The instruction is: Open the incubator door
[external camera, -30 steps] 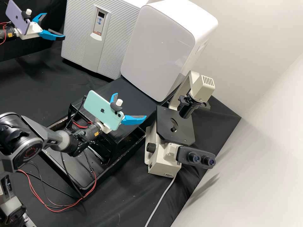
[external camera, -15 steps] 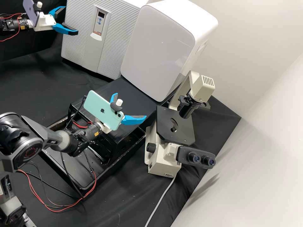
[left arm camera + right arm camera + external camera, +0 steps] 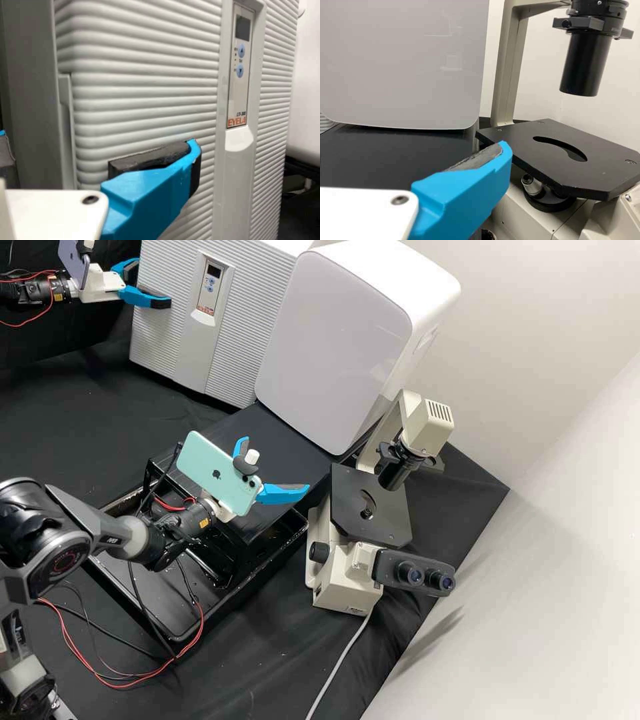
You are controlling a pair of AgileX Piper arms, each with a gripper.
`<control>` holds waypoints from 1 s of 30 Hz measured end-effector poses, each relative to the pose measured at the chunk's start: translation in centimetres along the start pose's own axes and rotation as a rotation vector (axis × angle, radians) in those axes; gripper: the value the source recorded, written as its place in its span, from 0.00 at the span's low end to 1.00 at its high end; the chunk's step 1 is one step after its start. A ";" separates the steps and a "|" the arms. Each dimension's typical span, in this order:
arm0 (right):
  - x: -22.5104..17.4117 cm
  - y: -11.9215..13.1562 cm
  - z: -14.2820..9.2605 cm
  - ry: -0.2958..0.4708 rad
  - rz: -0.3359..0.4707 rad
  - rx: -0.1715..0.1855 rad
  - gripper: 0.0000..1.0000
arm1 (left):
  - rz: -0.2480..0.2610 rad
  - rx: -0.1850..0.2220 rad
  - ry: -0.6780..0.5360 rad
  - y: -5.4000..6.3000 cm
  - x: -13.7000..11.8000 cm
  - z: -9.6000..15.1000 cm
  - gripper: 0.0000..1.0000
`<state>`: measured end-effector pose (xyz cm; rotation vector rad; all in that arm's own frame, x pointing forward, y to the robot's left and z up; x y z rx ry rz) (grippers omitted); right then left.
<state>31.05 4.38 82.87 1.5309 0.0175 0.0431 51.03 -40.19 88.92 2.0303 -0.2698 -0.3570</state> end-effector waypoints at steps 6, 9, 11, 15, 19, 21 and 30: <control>0.0 0.0 0.0 0.000 0.000 0.000 1.00 | -0.018 -0.006 -0.019 -0.6 0.4 0.9 1.00; 0.0 0.0 0.0 0.000 0.000 0.000 1.00 | -0.037 -0.002 -0.041 -1.1 0.7 1.7 1.00; 0.0 0.0 0.0 0.000 0.000 0.000 1.00 | -0.039 0.000 -0.046 -1.2 0.7 1.9 1.00; 0.0 0.0 0.0 0.000 0.000 0.000 1.00 | -0.039 0.000 -0.046 -1.2 0.7 1.9 1.00; 0.0 0.0 0.0 0.000 0.000 0.000 1.00 | -0.045 0.007 -0.042 -0.8 0.7 2.0 1.00; 0.0 0.0 0.0 0.000 0.000 0.000 1.00 | -0.055 0.016 -0.037 -0.8 0.8 2.0 1.00; 0.0 0.0 0.0 0.000 0.000 0.000 1.00 | -0.057 0.018 -0.033 -0.7 0.8 2.0 0.00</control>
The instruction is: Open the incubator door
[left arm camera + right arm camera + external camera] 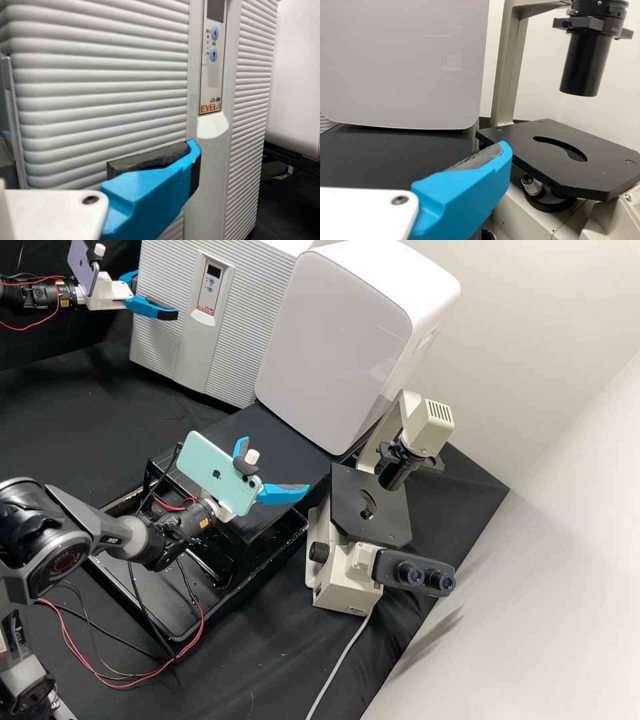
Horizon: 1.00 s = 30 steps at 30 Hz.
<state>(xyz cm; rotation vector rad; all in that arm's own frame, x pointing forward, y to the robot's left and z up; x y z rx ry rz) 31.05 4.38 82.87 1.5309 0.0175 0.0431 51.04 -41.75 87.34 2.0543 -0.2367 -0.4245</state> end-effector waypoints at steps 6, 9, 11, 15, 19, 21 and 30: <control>0.0 0.0 0.0 0.000 0.000 0.000 1.00 | -0.003 -0.007 0.005 0.1 -0.4 0.3 0.00; 0.0 0.0 0.0 0.000 0.000 0.000 1.00 | 0.000 -0.010 0.001 0.2 -0.6 0.5 0.00; 0.0 0.0 0.0 0.000 0.000 0.000 1.00 | 0.004 -0.019 0.001 0.1 -0.8 0.6 0.00; 0.0 0.0 0.0 0.000 0.000 0.000 1.00 | -0.002 -0.026 0.000 0.1 -1.4 1.0 0.00; 0.0 0.0 0.0 0.000 0.000 0.000 1.00 | 0.002 -0.027 0.000 0.5 -1.8 1.5 0.00; 0.0 0.0 0.0 0.000 0.000 0.000 1.00 | 0.007 -0.019 0.000 0.8 -1.8 1.6 0.00; 0.0 0.0 0.0 0.000 0.000 0.000 1.00 | 0.029 -0.042 0.016 1.1 -1.9 1.6 0.00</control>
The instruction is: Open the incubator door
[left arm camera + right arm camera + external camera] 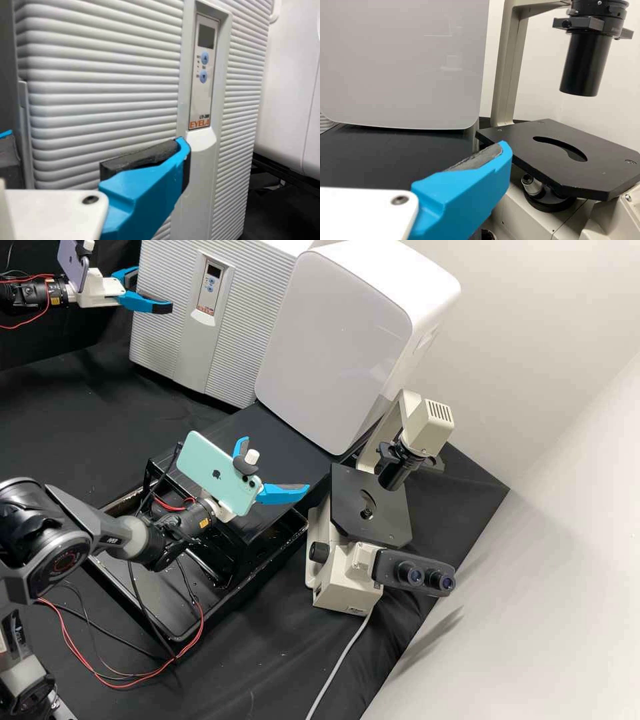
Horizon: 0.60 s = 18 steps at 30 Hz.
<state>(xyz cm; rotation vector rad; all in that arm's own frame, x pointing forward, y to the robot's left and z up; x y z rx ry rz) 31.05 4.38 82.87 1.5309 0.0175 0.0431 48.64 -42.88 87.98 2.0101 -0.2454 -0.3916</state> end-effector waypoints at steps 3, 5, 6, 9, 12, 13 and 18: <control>0.0 0.0 0.0 0.000 0.000 0.000 1.00 | 0.001 -0.008 0.005 -0.1 -0.1 0.0 0.00; 0.0 0.0 0.0 0.000 0.000 0.000 1.00 | 0.010 -0.017 0.012 0.0 -0.1 -0.1 0.00; 0.0 0.0 0.0 0.000 0.000 0.000 1.00 | 0.012 -0.019 0.013 0.0 -0.1 -0.1 0.00; 0.0 0.0 0.0 0.000 0.000 0.000 1.00 | 0.011 -0.020 0.014 0.0 -0.1 -0.1 0.00; 0.0 0.0 0.0 0.000 0.000 0.000 1.00 | 0.011 -0.023 0.022 0.0 -0.2 -0.3 0.00; 0.0 0.0 0.0 0.000 0.000 0.000 1.00 | 0.011 -0.023 0.021 0.0 -0.2 -0.3 0.00; 0.0 0.0 0.0 0.000 0.000 0.000 1.00 | 0.011 -0.037 0.034 0.0 -0.5 0.0 0.00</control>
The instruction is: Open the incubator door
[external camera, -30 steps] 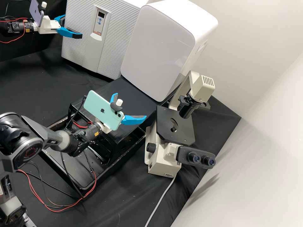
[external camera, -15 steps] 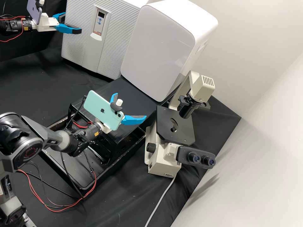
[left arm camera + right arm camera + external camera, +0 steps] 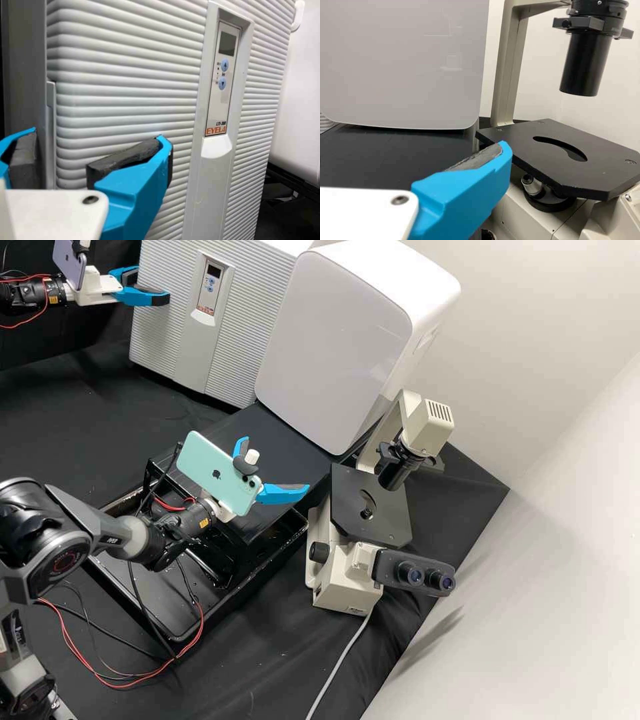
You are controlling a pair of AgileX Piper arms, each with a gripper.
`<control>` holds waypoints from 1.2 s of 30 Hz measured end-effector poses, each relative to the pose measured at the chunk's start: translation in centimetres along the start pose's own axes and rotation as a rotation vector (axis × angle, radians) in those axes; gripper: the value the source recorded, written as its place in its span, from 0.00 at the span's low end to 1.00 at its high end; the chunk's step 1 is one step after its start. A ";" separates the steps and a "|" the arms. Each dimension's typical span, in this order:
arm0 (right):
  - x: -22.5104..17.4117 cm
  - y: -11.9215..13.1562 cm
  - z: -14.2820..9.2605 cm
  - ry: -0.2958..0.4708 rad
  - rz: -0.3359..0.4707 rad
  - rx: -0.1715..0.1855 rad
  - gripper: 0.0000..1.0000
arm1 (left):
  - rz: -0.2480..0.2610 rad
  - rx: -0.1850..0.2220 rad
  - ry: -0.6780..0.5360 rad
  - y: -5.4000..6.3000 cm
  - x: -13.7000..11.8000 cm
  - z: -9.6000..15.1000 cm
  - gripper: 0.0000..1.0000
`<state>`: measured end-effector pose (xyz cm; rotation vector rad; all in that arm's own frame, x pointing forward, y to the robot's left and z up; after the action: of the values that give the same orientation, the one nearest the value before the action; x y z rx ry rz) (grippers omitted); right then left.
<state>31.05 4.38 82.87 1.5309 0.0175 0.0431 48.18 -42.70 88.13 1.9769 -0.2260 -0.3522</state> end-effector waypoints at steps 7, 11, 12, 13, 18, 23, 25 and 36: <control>0.0 0.0 0.0 0.000 0.000 0.000 1.00 | -0.012 -0.012 0.023 -0.1 0.0 0.8 0.00; 0.0 0.0 0.0 0.000 0.000 0.000 1.00 | -0.019 -0.011 0.032 0.1 -0.1 1.2 0.00; 0.0 0.0 0.0 0.000 0.000 0.000 1.00 | -0.023 -0.011 0.034 0.0 -0.1 1.3 0.00; 0.0 0.0 0.0 0.000 0.000 0.000 1.00 | -0.021 -0.012 0.035 0.1 -0.1 1.4 0.00; 0.0 0.0 0.0 0.000 0.000 0.000 1.00 | -0.023 -0.015 0.039 0.2 -0.2 1.6 0.00; 0.0 0.0 0.0 0.000 0.000 0.000 1.00 | -0.025 -0.041 0.052 0.1 -0.8 2.2 0.00; 0.0 0.0 0.0 0.000 0.000 0.000 1.00 | -0.027 -0.050 0.059 0.1 -1.1 2.4 0.00; 0.0 0.0 0.0 0.000 0.000 0.000 1.00 | -0.039 -0.074 0.067 0.3 -3.3 3.7 0.00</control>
<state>31.05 4.38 82.87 1.5309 0.0175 0.0431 43.80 -44.95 87.47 1.9188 -0.1301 -0.3143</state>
